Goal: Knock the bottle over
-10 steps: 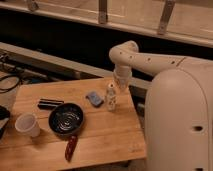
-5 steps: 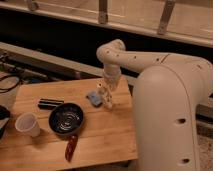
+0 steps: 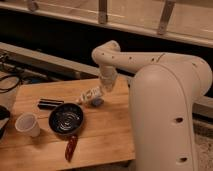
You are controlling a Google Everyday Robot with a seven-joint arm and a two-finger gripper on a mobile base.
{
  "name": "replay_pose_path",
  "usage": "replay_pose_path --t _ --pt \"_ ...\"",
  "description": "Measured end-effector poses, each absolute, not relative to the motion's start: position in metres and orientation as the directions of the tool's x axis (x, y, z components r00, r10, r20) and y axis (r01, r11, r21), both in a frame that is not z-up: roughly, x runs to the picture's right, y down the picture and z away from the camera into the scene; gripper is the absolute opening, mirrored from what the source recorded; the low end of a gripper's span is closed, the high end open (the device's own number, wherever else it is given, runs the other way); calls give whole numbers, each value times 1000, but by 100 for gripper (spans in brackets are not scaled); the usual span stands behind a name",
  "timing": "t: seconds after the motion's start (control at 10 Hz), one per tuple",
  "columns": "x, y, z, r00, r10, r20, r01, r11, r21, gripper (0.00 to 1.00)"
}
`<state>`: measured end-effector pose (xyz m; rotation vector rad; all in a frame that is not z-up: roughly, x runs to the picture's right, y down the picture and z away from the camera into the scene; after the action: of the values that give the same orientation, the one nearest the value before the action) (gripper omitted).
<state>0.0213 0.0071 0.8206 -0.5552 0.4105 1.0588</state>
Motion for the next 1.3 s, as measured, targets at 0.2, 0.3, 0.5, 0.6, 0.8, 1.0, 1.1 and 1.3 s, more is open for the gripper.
replay_pose_path --t 0.2,0.3,0.5,0.6,0.8,1.0,1.1,1.3 --pt "17 10 820 458 686 -566 -887 399 -235 5" --pt "3 11 820 475 675 -565 -878 410 -248 5" --pt "-20 13 822 494 659 -567 -867 423 -264 5" --pt "-21 14 822 498 654 -569 -864 428 -265 5" --pt "-25 20 820 517 634 -574 -852 447 -273 5" --pt "-49 20 818 535 624 -570 -841 459 -287 5" --pt "-51 21 819 540 616 -574 -837 465 -288 5" --pt "-43 25 818 545 605 -580 -832 476 -285 5"
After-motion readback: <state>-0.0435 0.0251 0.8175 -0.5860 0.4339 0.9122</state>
